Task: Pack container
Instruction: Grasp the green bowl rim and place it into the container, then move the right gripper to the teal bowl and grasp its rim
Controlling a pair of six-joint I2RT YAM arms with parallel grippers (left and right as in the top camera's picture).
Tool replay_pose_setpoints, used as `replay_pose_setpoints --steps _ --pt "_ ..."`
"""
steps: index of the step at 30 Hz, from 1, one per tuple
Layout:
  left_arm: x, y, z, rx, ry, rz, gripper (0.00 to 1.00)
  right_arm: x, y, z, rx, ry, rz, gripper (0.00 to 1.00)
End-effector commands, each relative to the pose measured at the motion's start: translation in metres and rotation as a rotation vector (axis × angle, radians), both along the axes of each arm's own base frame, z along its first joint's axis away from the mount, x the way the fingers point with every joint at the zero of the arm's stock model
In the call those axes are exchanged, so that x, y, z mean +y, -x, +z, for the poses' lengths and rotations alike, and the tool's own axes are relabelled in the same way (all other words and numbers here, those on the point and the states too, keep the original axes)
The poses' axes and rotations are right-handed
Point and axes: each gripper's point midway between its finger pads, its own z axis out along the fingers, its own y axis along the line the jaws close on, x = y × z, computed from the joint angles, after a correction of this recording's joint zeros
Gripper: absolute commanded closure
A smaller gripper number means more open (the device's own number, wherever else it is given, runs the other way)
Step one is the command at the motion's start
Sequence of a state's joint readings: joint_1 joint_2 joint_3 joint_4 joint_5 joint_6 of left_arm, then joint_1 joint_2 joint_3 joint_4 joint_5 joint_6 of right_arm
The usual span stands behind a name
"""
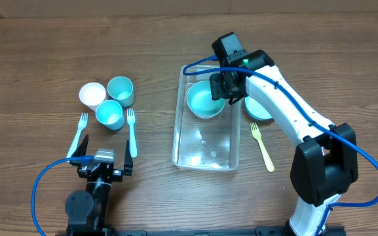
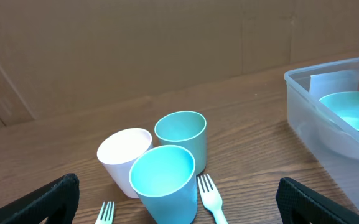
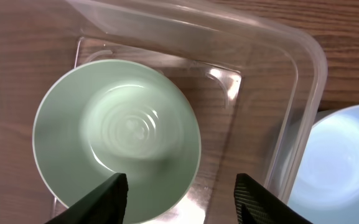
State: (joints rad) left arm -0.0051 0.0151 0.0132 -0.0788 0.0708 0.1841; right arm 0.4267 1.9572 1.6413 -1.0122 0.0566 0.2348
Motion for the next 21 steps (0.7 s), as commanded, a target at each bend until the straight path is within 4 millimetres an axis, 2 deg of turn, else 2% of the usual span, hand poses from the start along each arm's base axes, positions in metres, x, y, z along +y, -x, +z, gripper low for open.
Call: replay_pose_setpoints --steps 1,4,6,7,10,12,13,14,16,18,21 --pt "-0.002 0.0 0.0 -0.008 -0.01 -0.01 0.0 -0.001 -0.004 0.002 -0.016 0.002 -0.008 0.42" --pt "-0.002 0.0 0.0 -0.008 -0.01 -0.01 0.0 -0.002 -0.007 0.023 -0.05 -0.01 -0.014 0.42" --pt "-0.002 0.0 0.0 -0.008 -0.01 -0.01 0.0 -0.011 -0.009 0.05 -0.093 -0.027 -0.049 0.42" --pt "-0.002 0.0 0.0 -0.008 -0.01 -0.01 0.0 -0.027 -0.01 0.068 -0.119 -0.021 -0.124 0.42" --pt "-0.002 0.0 0.0 -0.008 -0.01 -0.01 0.0 -0.056 -0.006 0.09 -0.141 -0.021 -0.202 0.42" --pt "-0.002 0.0 0.0 -0.008 -0.01 -0.01 0.0 -0.093 -0.001 0.099 -0.128 -0.01 -0.28 0.42" --pt "-0.002 0.0 0.0 -0.008 -0.01 -0.01 0.0 -0.109 0.003 0.099 -0.11 -0.001 -0.316 0.42" --pt "-0.002 0.0 0.0 -0.008 -0.01 -0.01 0.0 -0.138 0.008 0.095 -0.07 0.016 -0.383 0.42" --pt "-0.002 0.0 0.0 -0.008 -0.01 -0.01 0.0 -0.165 0.014 0.08 -0.014 0.016 -0.452 0.41" --pt "-0.002 0.0 0.0 -0.008 -0.01 -0.01 0.0 -0.181 0.017 0.063 0.03 0.0 -0.492 0.42" --pt "-0.002 0.0 0.0 -0.008 -0.01 -0.01 0.0 -0.193 0.02 0.035 0.071 -0.022 -0.522 0.41"
